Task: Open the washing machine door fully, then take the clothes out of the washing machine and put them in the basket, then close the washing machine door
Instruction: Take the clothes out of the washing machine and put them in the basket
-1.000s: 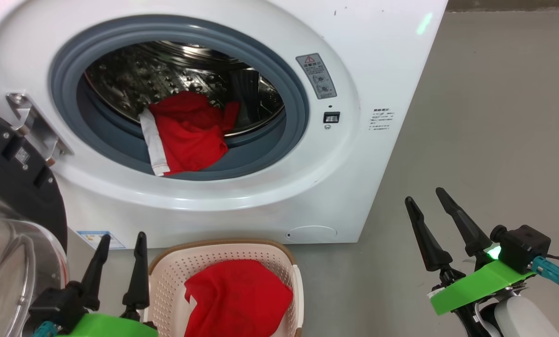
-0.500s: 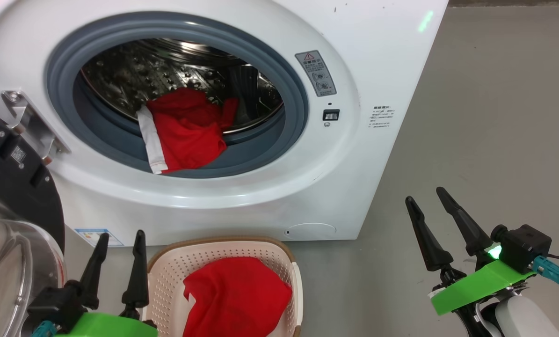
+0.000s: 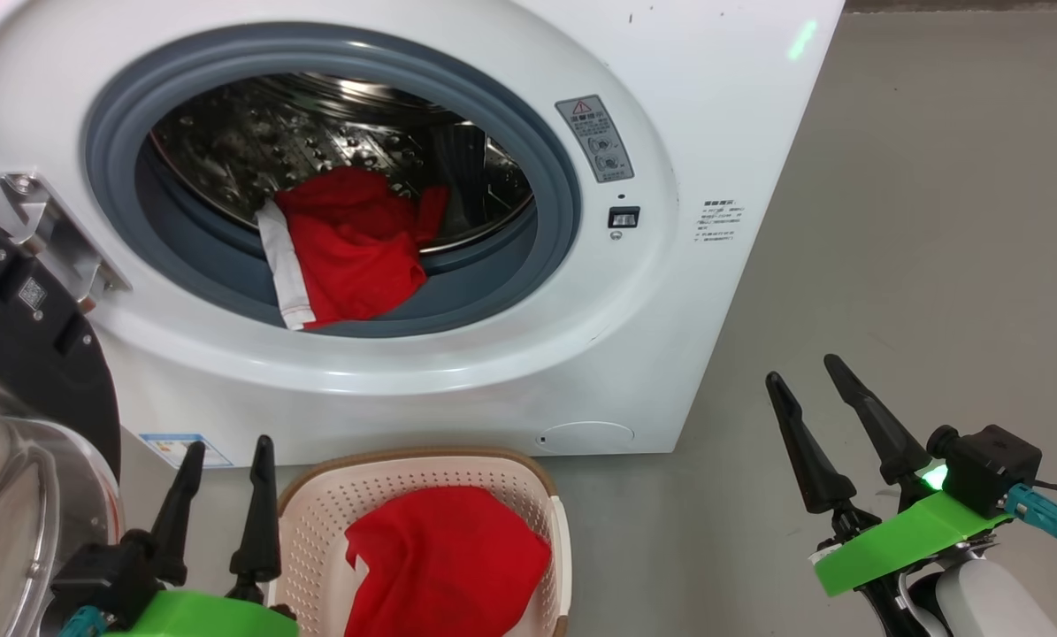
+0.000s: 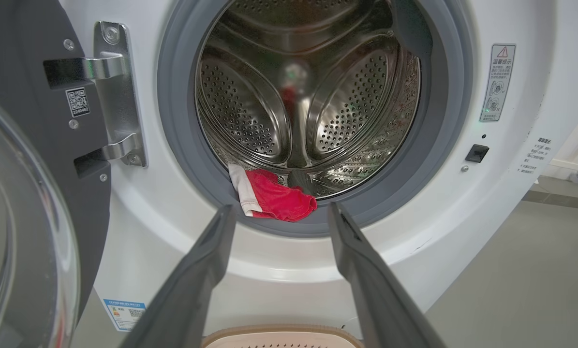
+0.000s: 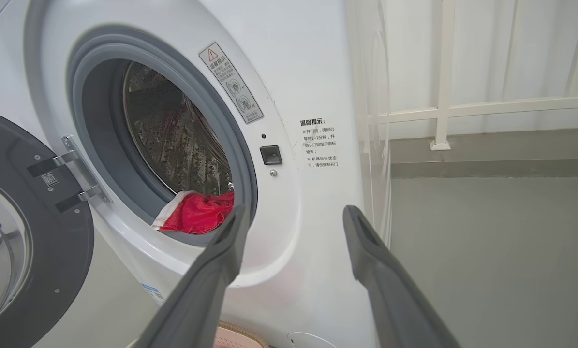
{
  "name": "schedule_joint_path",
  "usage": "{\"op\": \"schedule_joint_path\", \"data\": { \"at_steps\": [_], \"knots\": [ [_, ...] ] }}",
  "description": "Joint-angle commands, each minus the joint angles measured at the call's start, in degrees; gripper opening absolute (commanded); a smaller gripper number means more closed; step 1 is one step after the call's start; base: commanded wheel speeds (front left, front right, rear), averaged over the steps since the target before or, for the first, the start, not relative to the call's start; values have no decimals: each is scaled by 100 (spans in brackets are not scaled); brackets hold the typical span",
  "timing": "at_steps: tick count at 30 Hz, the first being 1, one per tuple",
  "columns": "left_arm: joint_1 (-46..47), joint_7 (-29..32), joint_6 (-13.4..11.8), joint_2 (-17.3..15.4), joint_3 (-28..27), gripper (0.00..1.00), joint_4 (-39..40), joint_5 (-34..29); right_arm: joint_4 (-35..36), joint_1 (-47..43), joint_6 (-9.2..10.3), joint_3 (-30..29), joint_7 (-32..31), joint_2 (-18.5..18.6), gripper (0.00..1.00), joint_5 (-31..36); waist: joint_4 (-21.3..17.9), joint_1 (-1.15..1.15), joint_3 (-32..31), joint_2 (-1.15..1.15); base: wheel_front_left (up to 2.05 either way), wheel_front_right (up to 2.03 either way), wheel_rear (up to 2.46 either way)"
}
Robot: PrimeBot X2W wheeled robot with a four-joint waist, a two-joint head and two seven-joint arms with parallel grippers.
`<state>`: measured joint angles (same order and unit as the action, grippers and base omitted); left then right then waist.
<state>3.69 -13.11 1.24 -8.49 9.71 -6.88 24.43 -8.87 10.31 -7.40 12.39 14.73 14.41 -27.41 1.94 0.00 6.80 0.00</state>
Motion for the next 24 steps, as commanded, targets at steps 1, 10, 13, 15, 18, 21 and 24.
{"op": "schedule_joint_path", "data": {
  "at_steps": [1,10,13,15,18,21,24],
  "knots": [
    [119,-9,-30,-124,-172,100,147,39,123,47,-9,123,27,43,100,-34,-3,0,2,0,0,0,0],
    [453,191,0,-113,-1,100,207,25,169,99,-9,122,27,34,100,-15,-29,0,154,0,0,0,0],
    [664,314,25,-106,46,100,169,54,191,151,-9,130,27,16,100,-7,-67,0,258,0,0,0,0],
    [836,383,58,-103,79,100,119,72,208,187,-9,120,27,2,100,-6,-95,0,344,0,0,0,0],
    [1128,478,111,-89,134,100,-50,98,225,247,-9,96,27,-24,100,-1,-140,0,478,0,0,0,0],
    [1448,569,157,-74,176,100,-309,125,246,317,-9,88,27,-54,100,8,-202,0,612,0,0,0,0],
    [1797,642,186,-90,215,100,-624,103,260,391,-9,102,27,-88,100,15,-274,0,748,0,0,0,0]
  ]
}}
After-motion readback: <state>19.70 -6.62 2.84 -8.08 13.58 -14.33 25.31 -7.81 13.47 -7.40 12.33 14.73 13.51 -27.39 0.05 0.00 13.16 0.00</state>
